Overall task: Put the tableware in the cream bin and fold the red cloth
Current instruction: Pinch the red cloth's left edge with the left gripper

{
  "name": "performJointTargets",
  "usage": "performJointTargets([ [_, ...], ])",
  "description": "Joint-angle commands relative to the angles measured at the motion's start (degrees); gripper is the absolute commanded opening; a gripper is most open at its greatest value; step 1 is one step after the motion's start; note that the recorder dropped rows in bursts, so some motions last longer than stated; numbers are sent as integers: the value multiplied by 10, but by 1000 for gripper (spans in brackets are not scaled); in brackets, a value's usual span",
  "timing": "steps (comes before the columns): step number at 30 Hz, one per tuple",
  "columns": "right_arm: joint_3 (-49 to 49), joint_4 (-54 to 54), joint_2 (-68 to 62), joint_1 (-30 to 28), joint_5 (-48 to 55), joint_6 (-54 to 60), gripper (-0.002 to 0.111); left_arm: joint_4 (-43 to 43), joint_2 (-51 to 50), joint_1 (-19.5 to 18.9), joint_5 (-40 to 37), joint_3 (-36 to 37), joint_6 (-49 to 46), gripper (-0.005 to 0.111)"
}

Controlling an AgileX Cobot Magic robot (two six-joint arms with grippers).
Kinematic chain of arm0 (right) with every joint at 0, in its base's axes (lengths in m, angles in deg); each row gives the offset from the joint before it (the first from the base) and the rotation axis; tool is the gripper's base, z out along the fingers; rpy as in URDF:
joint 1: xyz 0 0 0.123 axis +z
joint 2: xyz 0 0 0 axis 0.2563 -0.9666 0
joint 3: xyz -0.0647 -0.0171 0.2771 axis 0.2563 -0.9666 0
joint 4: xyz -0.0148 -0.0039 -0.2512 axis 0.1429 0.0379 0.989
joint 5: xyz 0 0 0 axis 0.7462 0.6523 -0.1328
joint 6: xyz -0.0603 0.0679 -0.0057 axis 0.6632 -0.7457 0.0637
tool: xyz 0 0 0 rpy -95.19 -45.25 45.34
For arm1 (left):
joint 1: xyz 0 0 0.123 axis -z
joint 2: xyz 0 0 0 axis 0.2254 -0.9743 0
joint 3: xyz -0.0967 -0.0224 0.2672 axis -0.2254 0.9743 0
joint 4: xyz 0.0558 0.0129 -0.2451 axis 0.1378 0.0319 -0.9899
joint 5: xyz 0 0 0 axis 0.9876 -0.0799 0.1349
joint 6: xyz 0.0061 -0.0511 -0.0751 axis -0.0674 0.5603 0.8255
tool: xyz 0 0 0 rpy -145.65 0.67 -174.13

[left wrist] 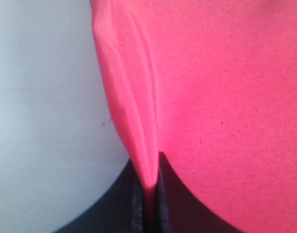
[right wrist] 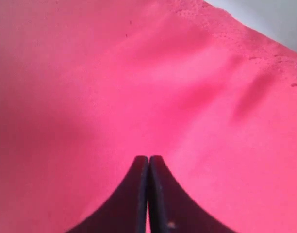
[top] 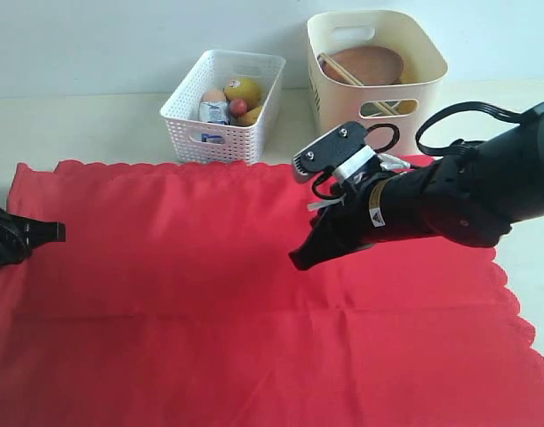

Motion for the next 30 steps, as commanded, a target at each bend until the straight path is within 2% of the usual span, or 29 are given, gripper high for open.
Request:
performJointTargets([
  [1, 4, 11, -24, 2, 35, 5, 0, 0, -8, 1, -12, 1, 2, 0],
  [14, 4, 13, -61, 2, 40, 5, 0, 1, 46, 1, -77, -20, -18, 0],
  [25, 4, 13, -60, 2, 37, 5, 0, 1, 169, 1, -133, -23, -21, 0],
  [27, 4, 13, -60, 2, 36, 5, 0, 1, 190, 9, -152, -26, -21, 0],
  [30, 4, 13, -60, 6, 36, 4, 0, 1, 223, 40, -155, -28, -24, 0],
])
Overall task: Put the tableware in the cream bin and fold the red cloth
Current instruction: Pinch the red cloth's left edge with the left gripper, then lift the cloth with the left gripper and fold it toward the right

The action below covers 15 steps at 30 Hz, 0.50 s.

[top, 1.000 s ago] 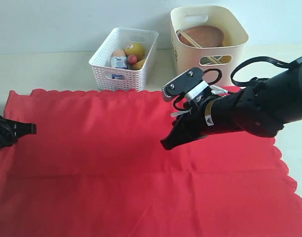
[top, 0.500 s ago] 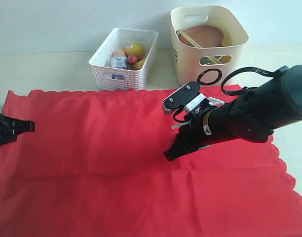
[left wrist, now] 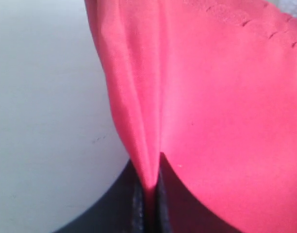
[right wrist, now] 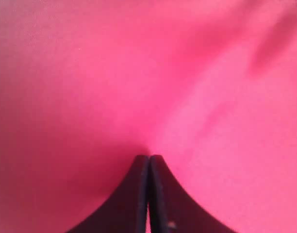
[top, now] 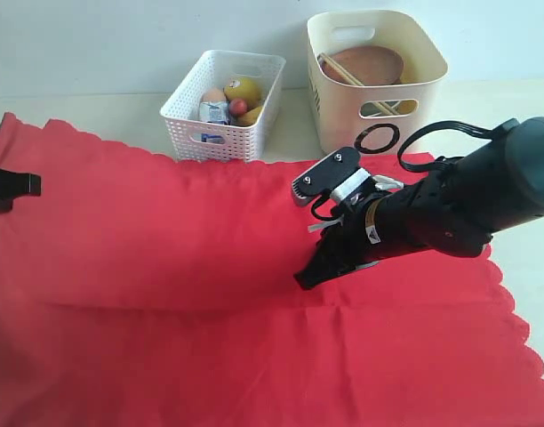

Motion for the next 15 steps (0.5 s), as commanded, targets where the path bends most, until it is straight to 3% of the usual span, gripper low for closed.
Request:
performJointTargets([
  [1, -4, 6, -13, 8, 14, 4, 0, 1, 50, 44, -10, -10, -7, 0],
  [15, -4, 37, -13, 105, -23, 6, 0, 1, 81, 240, -85, -105, -13, 0],
])
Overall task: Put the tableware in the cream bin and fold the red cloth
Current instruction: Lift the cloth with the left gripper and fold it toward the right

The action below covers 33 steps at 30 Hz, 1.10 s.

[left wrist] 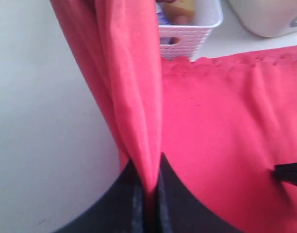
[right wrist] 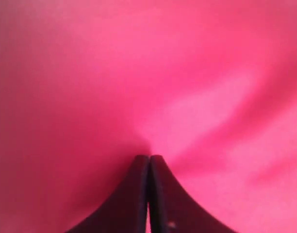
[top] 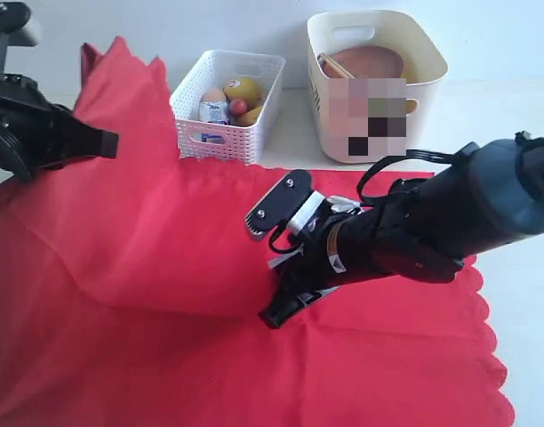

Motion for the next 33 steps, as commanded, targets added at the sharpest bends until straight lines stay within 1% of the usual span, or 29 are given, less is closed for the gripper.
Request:
performJointTargets([
  [1, -4, 11, -8, 22, -4, 4, 0, 1, 6, 72, -3, -25, -7, 0],
  [3, -4, 11, -5, 22, 0, 4, 0, 1, 6, 110, -20, -34, -9, 0],
  [4, -4, 9, 0, 22, 5, 4, 0, 1, 6, 117, -23, -35, -9, 0],
  [6, -4, 7, 41, 22, 47, 3, 0, 1, 6, 133, -25, -35, -10, 0],
  [9, -4, 16, 134, 16, 158, 3, 0, 1, 6, 153, -29, -43, -10, 0],
  [11, -4, 21, 177, 5, 192, 3, 0, 1, 6, 170, -29, -51, -10, 0],
  [14, -4, 25, 264, -58, 211, -35, 0, 2, -8, 221, -29, -73, -11, 0],
  [16, -6, 25, 295, -102, 218, -61, 0, 3, -35, 255, -29, -96, -11, 0],
  [18, -6, 33, 306, -130, 223, -86, 0, 3, -73, 276, -29, -128, -5, 0],
  [21, -6, 60, 307, -147, 219, -117, 0, 3, -117, 290, -37, -168, 1, 0],
  [23, -6, 101, 309, -163, 216, -151, 0, 3, -148, 296, -49, -193, 4, 0],
  [25, -6, 154, 316, -181, 216, -206, 0, 2, -178, 301, -56, -212, 9, 0],
  [30, -6, 305, 369, -233, 216, -410, 0, -1, -245, 302, -54, -252, 24, 0],
  [31, -6, 319, 379, -237, 218, -442, 0, -1, -258, 302, -54, -263, 30, 0],
  [33, -6, 323, 400, -239, 215, -460, 0, -5, -283, 304, -56, -286, 33, 0],
])
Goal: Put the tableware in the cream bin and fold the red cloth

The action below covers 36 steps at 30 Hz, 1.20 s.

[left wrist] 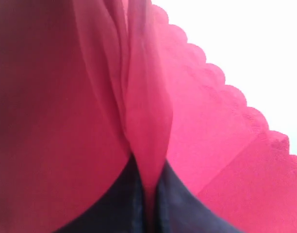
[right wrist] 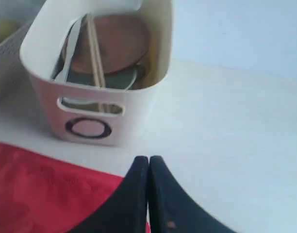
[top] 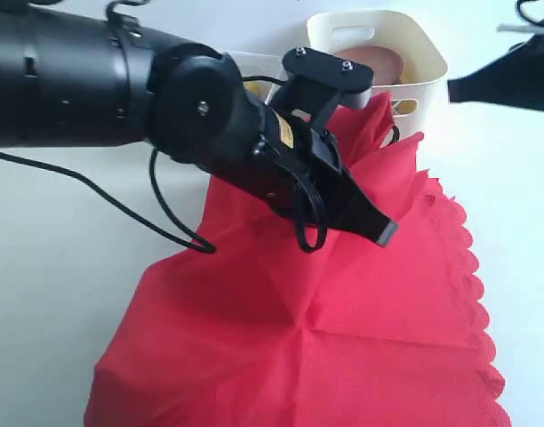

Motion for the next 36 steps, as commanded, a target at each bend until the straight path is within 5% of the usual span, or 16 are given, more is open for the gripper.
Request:
performJointTargets([
  [1, -2, 48, 46, -10, -9, -85, 0, -6, -52, 6, 1, -53, 16, 0],
  [13, -17, 59, 50, -10, -55, -83, 0, -16, -182, 63, 3, -218, 58, 4],
  [15, -17, 59, 50, -10, -56, -83, 0, -16, -195, 64, 3, -227, 58, 23],
  [19, -17, 59, 50, -10, -58, -83, 0, -11, -187, 64, 4, -229, 44, 97],
  [21, -19, 59, 50, -10, -56, -82, 0, 11, -161, 52, -39, -229, 20, 105],
  [24, -19, 59, 50, -10, -56, -82, 0, 63, -112, 17, -159, -226, 12, 97],
  [26, -19, 59, 50, -10, -56, -82, 0, 73, -80, -18, -218, -200, 12, 74],
  [27, -19, 59, 50, -10, -56, -82, 0, 73, -62, -38, -218, -162, 12, 46],
  [30, -23, 56, 50, -10, -57, -82, 0, 73, -39, -51, -190, -101, 8, 1],
  [36, -44, 57, 50, -10, -131, -82, 0, 74, -32, -50, -135, 6, 1, 2],
])
